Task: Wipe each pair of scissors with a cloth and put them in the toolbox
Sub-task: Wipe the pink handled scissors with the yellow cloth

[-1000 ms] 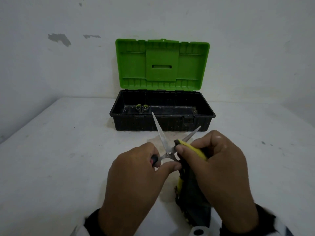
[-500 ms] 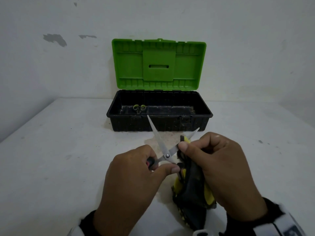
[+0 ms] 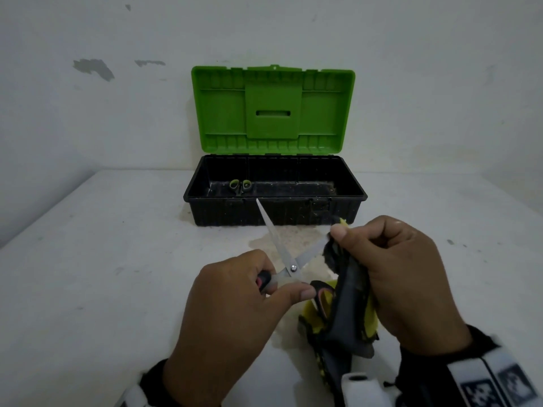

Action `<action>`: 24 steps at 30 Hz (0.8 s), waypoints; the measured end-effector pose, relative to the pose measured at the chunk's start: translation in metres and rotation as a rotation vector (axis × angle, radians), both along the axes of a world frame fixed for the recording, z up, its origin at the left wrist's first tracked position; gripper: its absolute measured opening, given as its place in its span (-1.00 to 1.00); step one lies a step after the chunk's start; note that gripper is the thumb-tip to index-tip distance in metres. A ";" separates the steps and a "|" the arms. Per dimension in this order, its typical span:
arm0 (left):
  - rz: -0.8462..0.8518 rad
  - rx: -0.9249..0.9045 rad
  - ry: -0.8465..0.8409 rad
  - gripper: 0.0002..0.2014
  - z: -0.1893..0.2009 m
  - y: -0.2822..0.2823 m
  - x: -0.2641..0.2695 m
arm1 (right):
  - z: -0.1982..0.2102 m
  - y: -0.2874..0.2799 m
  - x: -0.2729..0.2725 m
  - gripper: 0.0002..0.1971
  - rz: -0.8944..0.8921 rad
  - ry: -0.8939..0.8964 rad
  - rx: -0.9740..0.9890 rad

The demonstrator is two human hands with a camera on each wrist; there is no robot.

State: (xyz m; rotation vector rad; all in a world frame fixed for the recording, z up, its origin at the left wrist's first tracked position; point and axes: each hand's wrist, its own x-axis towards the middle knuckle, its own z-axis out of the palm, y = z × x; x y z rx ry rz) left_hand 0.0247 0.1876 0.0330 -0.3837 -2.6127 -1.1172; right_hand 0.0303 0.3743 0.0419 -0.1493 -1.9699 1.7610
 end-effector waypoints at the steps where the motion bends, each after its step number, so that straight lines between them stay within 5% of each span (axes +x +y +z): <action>1: 0.000 -0.003 -0.005 -0.42 0.000 0.001 0.000 | 0.000 0.001 0.000 -0.78 -0.009 0.005 -0.010; 7: -0.015 -0.034 0.010 -0.43 0.002 -0.002 -0.002 | -0.003 -0.009 0.008 -0.74 0.070 -0.051 0.026; 16: 0.041 0.079 -0.135 -0.43 -0.001 0.002 -0.003 | 0.005 0.021 -0.004 -0.81 -0.122 0.005 -0.012; 19: 0.062 0.058 -0.146 -0.42 -0.002 0.002 -0.005 | 0.010 0.012 0.010 -0.97 -0.037 0.060 0.153; 24: 0.067 0.028 -0.191 -0.51 0.004 0.007 -0.004 | 0.005 -0.007 0.020 -0.86 0.026 0.238 0.636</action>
